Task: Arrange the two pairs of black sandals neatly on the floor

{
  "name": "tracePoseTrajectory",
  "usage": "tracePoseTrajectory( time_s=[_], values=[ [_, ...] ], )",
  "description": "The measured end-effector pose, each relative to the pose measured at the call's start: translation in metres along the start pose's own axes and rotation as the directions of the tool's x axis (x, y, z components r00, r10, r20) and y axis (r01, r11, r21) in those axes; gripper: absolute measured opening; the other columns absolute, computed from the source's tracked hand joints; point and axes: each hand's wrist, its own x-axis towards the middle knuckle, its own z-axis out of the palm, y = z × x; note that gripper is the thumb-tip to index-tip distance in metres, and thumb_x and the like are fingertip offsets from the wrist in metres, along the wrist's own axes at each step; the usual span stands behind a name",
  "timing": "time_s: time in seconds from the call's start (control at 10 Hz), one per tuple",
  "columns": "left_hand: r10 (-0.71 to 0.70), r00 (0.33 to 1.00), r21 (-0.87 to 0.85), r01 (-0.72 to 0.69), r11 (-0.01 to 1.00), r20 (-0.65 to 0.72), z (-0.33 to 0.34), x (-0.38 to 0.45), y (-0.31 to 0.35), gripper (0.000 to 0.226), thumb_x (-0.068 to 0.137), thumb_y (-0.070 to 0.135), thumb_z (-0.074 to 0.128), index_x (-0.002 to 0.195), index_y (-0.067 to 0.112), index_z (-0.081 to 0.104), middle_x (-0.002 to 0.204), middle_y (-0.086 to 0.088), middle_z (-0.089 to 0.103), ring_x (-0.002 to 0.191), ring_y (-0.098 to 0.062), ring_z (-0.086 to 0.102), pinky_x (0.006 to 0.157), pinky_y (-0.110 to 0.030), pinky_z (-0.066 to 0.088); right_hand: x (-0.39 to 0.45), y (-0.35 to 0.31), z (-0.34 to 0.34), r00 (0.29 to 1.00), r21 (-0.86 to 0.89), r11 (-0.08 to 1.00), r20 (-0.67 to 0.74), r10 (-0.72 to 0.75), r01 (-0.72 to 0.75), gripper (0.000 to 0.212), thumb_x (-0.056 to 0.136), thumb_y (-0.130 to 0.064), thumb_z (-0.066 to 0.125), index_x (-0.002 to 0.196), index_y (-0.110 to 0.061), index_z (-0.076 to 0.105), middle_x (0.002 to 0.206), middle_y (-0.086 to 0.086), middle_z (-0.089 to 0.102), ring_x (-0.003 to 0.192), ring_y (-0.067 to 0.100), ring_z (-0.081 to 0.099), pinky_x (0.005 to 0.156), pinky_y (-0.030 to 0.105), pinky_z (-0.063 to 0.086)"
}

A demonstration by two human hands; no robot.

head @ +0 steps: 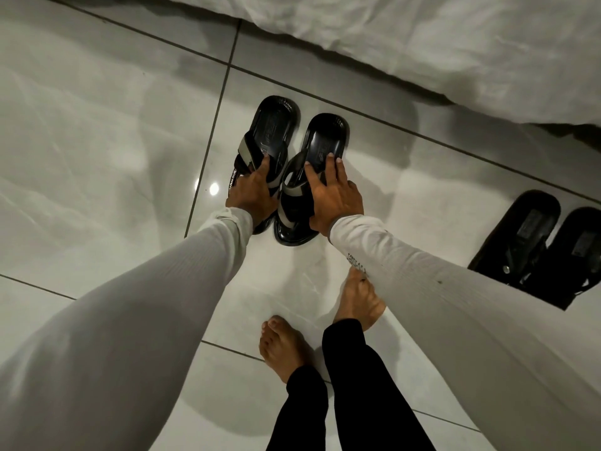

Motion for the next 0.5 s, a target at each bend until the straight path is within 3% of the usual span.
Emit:
tracePoseTrajectory(
  time_s=[0.2,0.3,0.4,0.5],
  values=[
    [-0.004,0.998,0.033,0.002,0.999,0.067,-0.008,-0.010,0.002,0.077,0.090,0.025,0.064,0.157,0.028,0.025,0.138,-0.018,0.058,0.126,-0.044,0.054,0.101,-0.052,0.046,-0.009,0.002,-0.013,0.999,0.004,0.999,-0.014,0.034,-0.034,0.118,0.073,-0.029,0.084,0.161,-0.022,0.006,0.168,0.019,-0.003,0.156,0.037,0.007,0.121,0.051,0.030],
    [-0.046,0.996,0.084,0.040,0.996,0.073,-0.021,-0.033,0.007,0.078,0.091,0.034,0.062,0.158,0.031,0.021,0.141,-0.018,0.053,0.127,-0.042,0.053,0.101,-0.053,0.046,-0.032,0.008,-0.026,0.997,0.004,0.997,0.003,0.082,-0.082,0.112,0.078,-0.034,0.079,0.161,-0.023,0.003,0.168,0.020,-0.003,0.157,0.037,0.003,0.124,0.053,0.019],
    [0.006,1.000,0.258,-0.013,0.966,0.031,-0.045,-0.072,0.014,0.077,0.091,0.038,0.059,0.158,0.027,0.022,0.146,-0.018,0.047,0.128,-0.042,0.051,0.101,-0.054,0.045,-0.068,0.014,-0.044,0.992,0.024,0.992,0.008,0.128,-0.128,0.107,0.082,-0.032,0.075,0.161,-0.023,0.003,0.168,0.020,-0.004,0.157,0.037,-0.001,0.125,0.054,0.014],
    [0.198,0.980,0.492,-0.171,0.853,-0.001,-0.065,-0.115,0.028,0.077,0.091,0.049,0.055,0.157,0.024,0.025,0.155,-0.017,0.037,0.137,-0.038,0.043,0.104,-0.055,0.041,-0.108,0.018,-0.066,0.986,-0.011,0.986,-0.017,0.167,-0.167,0.107,0.084,-0.035,0.073,0.161,-0.024,0.001,0.169,0.019,-0.005,0.157,0.037,-0.002,0.125,0.054,0.012]
  ],
)
